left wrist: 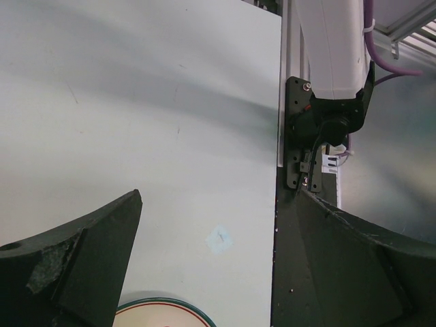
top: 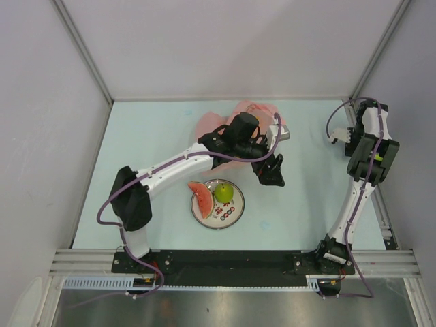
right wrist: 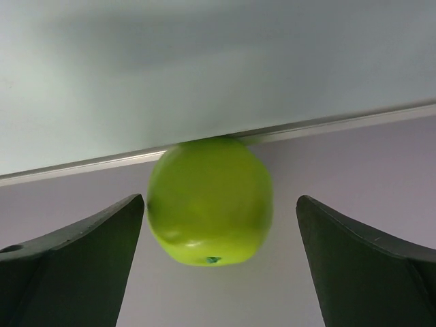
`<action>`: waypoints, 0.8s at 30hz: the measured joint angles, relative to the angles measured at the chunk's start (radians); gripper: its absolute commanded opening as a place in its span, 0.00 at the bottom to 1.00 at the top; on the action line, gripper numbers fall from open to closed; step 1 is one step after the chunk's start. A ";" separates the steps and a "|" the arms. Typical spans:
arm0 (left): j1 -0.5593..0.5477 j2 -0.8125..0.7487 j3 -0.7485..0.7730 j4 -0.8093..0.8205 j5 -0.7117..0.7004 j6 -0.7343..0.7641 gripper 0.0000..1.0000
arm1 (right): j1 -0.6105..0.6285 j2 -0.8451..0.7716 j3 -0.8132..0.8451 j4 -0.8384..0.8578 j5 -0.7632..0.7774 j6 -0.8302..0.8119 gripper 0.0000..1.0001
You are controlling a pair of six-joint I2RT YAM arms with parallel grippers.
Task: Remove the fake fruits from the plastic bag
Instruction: Pick up the fake fruit from the center of the board.
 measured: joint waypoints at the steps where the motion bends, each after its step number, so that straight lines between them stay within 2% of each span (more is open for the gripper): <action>1: 0.000 0.000 0.000 0.000 0.000 0.000 1.00 | -0.002 0.007 0.005 -0.010 0.008 0.000 0.98; 5: 0.000 0.000 0.000 0.002 -0.003 0.000 1.00 | -0.008 0.021 0.027 -0.061 0.041 0.005 0.85; 6: 0.000 0.000 0.000 0.002 -0.003 0.000 1.00 | -0.010 0.022 0.032 -0.073 0.051 0.009 0.76; 9: 0.001 0.001 0.002 0.002 -0.006 0.000 1.00 | -0.013 0.023 0.037 -0.090 0.071 0.019 0.57; 10: 0.002 0.002 0.003 0.002 -0.007 -0.001 1.00 | -0.013 0.023 0.037 -0.096 0.073 0.029 0.55; 14: 0.002 0.004 0.006 0.002 -0.008 -0.001 1.00 | -0.008 0.014 0.027 -0.076 0.064 0.050 0.52; 18: 0.004 0.004 0.019 -0.005 -0.018 0.001 1.00 | 0.025 -0.074 -0.070 0.017 0.023 0.058 0.52; 24: 0.037 0.000 0.106 -0.044 -0.063 0.058 1.00 | 0.167 -0.337 -0.112 0.097 -0.167 0.154 0.54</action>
